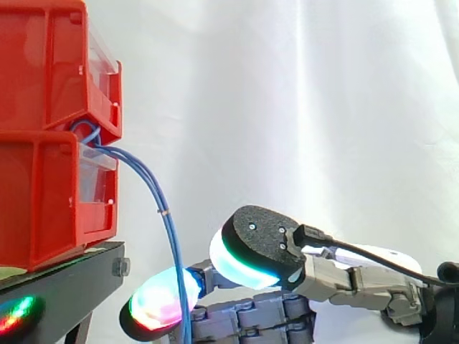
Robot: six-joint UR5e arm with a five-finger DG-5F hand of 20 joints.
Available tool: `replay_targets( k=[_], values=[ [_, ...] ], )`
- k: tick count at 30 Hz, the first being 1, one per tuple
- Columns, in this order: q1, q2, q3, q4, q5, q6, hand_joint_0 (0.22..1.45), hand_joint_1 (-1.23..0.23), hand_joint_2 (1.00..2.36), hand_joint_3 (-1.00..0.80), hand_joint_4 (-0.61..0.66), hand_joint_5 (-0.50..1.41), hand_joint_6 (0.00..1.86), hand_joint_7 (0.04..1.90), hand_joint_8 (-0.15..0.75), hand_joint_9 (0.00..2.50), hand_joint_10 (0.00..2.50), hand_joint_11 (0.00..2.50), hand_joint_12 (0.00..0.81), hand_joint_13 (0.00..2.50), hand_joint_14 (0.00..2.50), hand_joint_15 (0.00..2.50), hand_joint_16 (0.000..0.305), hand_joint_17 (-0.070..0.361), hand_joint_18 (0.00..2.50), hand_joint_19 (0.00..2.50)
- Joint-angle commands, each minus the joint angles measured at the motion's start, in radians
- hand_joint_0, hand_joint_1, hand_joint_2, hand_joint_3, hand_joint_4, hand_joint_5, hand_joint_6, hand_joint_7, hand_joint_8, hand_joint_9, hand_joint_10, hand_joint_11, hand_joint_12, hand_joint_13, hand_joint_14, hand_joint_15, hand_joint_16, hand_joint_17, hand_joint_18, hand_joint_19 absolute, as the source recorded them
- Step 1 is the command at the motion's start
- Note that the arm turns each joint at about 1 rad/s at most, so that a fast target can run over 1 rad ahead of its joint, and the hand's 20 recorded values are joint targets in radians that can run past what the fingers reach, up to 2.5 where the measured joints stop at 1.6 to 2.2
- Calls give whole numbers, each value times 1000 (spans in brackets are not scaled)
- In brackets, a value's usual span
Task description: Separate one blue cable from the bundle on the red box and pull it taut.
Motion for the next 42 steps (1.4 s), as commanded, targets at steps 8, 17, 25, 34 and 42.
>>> replay_targets(
  k=[8,17,25,34,42],
  values=[
    [-6,-1,14,17,-11,-5,567,-691,1007,-403,282,-91,503,1165,290,466,0,0,334,316,1,0,37,84,92,0],
    [-6,-1,40,5,-28,-17,572,-701,1007,-399,218,-72,500,1340,289,470,0,0,335,323,0,0,37,83,108,0],
    [-3,1,48,5,-28,-14,565,-696,1005,-422,225,-76,558,1291,295,485,0,0,340,334,0,5,37,84,118,0],
    [-6,1,114,-101,-37,9,549,-632,1003,-455,227,-69,556,1299,302,513,1,0,342,347,0,9,38,84,125,0],
    [-6,2,157,-224,-51,53,565,-610,1003,-453,213,-69,581,1284,302,528,0,0,338,358,1,13,36,82,137,0]
  ],
)
